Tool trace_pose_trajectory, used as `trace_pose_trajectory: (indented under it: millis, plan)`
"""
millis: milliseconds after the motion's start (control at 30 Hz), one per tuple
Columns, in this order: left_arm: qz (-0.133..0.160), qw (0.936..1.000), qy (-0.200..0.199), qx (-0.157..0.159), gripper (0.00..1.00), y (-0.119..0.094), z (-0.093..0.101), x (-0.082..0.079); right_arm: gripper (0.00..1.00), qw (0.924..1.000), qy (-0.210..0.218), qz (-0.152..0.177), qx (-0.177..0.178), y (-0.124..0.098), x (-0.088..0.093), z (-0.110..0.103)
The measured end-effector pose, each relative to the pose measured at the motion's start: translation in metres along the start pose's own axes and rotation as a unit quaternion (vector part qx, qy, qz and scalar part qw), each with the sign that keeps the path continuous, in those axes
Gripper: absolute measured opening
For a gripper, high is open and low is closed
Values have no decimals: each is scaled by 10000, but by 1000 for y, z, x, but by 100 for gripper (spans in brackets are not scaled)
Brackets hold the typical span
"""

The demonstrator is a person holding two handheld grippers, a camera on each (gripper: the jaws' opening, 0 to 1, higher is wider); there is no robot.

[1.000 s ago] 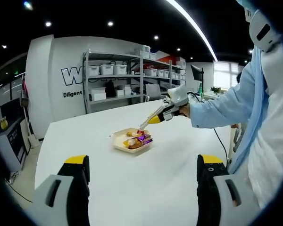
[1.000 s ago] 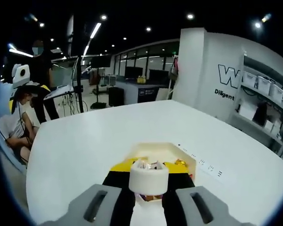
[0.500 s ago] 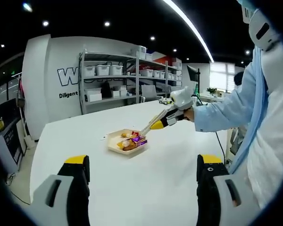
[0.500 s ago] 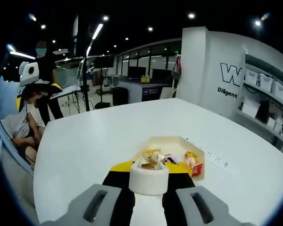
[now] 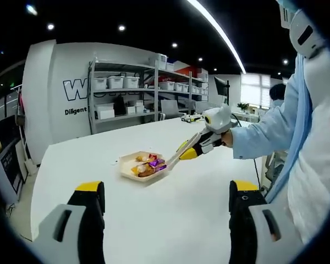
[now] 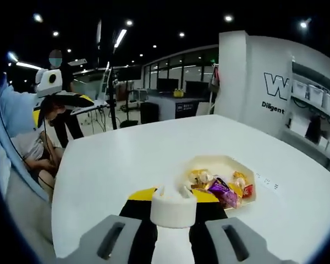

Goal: Place the target food into the container with the food tongs after gripping and lifting it, then release it inside without dropping or visibly crushing the food.

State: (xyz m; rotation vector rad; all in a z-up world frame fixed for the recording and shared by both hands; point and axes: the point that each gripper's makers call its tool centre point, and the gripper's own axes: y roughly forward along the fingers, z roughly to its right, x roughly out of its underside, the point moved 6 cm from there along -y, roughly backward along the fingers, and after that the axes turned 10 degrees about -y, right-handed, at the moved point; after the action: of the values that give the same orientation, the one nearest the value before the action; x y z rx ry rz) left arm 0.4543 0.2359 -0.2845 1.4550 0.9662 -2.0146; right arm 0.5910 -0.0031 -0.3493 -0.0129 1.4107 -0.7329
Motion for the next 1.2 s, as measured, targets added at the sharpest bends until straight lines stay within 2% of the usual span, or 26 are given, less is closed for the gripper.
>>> trace_pose_trajectory:
  millis: [533,700,800,867,1200]
  plan:
    - [-1,9996,-145,261,89,9,4,8,13,9997,-31,99,-230,-9,-3,-23]
    - [76,9984,-209,520,86,14,8,7,13,9993,-16,233,-288,-14,-12,-29]
    - [142,9975,-74,690,80,18,11,5,14,9988,-2,356,-338,-18,-20,-33]
    - [197,9970,-42,744,80,21,12,3,14,9985,-9,399,-371,-20,-23,-36]
    - [94,9950,11,989,77,31,17,10,14,9969,-34,572,-536,-32,-35,-49]
